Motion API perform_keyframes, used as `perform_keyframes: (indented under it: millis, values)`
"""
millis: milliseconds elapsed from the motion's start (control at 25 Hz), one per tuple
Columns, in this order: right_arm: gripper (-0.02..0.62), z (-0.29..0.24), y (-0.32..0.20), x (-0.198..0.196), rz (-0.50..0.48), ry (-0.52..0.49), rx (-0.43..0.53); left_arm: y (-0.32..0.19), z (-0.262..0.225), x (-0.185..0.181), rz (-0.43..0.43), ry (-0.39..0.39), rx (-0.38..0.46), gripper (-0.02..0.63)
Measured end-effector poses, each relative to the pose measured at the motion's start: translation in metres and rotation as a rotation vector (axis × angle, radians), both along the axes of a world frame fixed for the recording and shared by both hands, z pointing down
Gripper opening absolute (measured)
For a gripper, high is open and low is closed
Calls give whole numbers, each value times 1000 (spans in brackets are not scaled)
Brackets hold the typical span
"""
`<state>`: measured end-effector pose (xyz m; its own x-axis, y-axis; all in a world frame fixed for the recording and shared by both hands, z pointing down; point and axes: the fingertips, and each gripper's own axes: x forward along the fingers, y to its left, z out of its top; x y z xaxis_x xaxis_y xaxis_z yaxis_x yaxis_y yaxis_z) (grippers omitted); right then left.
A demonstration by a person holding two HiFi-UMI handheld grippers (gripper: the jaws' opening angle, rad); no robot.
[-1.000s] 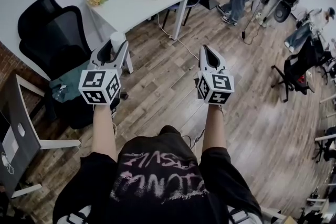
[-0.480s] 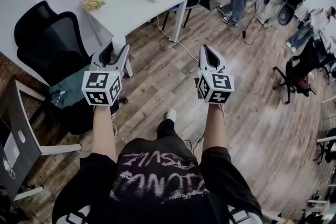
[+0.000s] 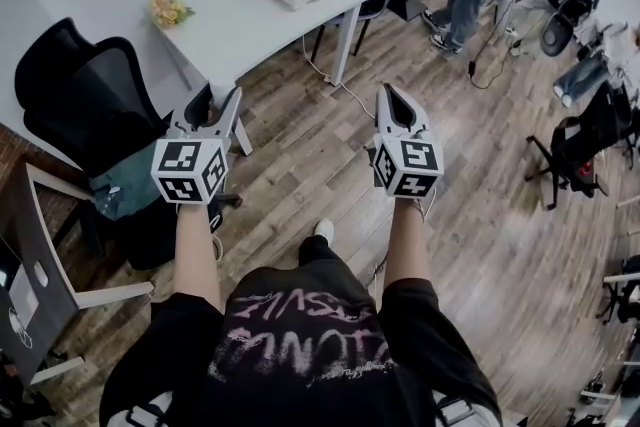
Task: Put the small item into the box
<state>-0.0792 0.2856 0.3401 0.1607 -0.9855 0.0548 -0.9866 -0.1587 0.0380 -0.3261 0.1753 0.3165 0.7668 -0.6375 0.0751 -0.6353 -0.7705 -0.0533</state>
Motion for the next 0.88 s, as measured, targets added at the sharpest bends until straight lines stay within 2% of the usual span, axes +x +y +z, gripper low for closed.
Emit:
perform_keyframes:
  millis: [400,600,880]
  values:
    - [11,2,-61,68,-43,-45,-3,-50,3,70,-7,-2,-35,178]
    - [11,3,-84,103,-59,-61,0,-68,1,108,-13,-6,-8,175]
    - [11,0,-106,141,-83,-64,23,-89,-4,135,-53,19,-9,175]
